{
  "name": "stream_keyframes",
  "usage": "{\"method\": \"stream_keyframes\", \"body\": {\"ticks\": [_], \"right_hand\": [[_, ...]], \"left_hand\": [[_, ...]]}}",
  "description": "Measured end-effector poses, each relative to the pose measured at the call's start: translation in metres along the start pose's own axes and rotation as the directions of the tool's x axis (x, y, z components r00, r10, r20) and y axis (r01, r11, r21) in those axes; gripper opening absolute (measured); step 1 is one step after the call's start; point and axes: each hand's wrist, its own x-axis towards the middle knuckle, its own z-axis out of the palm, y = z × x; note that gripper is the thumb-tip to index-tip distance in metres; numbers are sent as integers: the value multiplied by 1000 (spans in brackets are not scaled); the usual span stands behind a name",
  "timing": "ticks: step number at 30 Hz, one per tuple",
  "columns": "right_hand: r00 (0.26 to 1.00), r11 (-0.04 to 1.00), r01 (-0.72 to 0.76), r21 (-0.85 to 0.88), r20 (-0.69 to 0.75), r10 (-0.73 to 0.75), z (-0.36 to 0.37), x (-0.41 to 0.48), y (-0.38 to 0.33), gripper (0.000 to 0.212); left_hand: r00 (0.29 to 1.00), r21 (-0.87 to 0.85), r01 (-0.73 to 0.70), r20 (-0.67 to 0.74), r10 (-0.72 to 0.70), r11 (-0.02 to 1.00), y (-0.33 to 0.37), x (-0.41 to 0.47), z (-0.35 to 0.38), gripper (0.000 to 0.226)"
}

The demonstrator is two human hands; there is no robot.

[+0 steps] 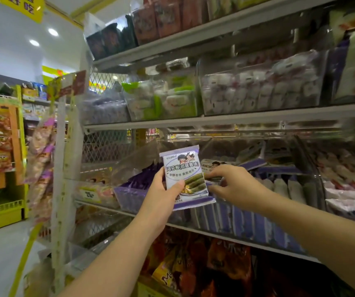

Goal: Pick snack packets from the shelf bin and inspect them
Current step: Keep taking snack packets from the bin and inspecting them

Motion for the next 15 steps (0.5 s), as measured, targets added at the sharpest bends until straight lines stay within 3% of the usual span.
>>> {"method": "stream_keyframes", "body": {"ticks": [3,6,11,13,15], "right_hand": [[990,1000,8,18,-143,-5,-8,11,3,34],[980,998,-49,-44,-194,40,-24,28,13,28],[985,944,-168,-284,-9,172,-37,71,33,26],[978,946,-207,-251,-15,210,-31,86,35,27],[974,968,-226,-111,-45,223,-20,96,35,40]], "left_hand": [[1000,-19,-14,9,14,1000,8,10,1,54],[999,7,-47,11,47,999,14,18,-2,56],[996,32,-75,-47,76,997,13,32,-14,53],[994,30,-79,-71,81,996,12,38,-17,52],[993,34,-86,-74,88,996,12,42,-18,52]]}}
